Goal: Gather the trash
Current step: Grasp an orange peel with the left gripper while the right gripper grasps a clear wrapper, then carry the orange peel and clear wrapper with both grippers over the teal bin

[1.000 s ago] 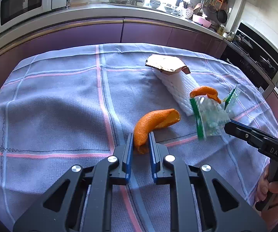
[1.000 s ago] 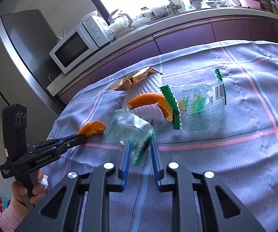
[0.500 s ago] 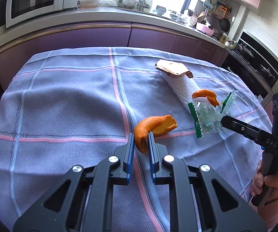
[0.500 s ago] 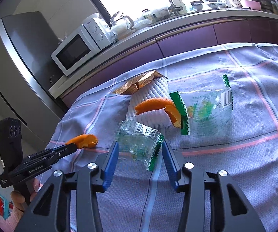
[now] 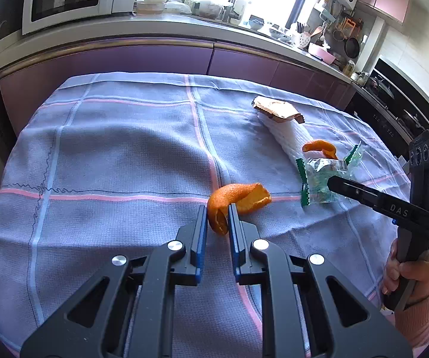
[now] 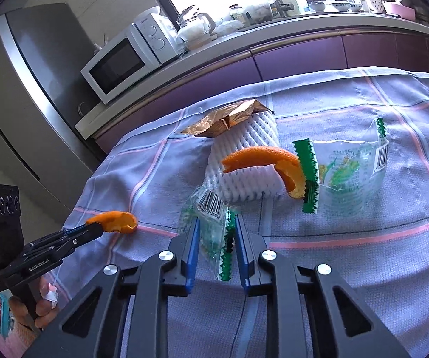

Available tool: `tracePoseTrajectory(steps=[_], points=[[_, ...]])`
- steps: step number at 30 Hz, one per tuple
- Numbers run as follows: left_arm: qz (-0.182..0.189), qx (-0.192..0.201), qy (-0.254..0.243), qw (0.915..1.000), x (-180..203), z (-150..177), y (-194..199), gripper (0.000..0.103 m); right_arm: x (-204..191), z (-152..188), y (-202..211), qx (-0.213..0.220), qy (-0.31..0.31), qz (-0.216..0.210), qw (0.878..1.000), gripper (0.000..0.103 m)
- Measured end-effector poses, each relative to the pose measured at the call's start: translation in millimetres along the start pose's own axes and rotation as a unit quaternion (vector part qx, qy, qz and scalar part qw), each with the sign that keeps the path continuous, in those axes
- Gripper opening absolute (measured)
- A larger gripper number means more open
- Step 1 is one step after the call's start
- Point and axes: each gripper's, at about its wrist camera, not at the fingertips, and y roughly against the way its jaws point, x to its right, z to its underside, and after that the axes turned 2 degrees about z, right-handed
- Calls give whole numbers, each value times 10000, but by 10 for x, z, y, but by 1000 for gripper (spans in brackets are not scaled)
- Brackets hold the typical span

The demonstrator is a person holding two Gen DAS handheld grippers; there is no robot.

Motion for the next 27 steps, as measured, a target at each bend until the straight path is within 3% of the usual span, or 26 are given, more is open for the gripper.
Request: tracePoseTrajectory(steps=[7, 15, 18, 21, 27], points=[[-107, 141, 2, 9998, -57, 79, 196, 12, -192, 62, 138, 168, 173, -376, 9990, 20], [-201, 97, -10, 9998, -170, 203, 296, 12, -437, 115, 81, 46, 351, -627, 9974, 20], [-244, 31, 19, 9997, -221, 236, 270, 20, -484, 138, 29, -38, 367, -676, 9970, 20], [-263, -2, 22, 9997, -258, 234, 242, 22, -530, 157, -12, -94, 386, -709, 9967, 20], [-245, -76, 115, 9996, -289, 241, 168, 11, -573, 176, -27, -120, 411, -749, 9963, 20]])
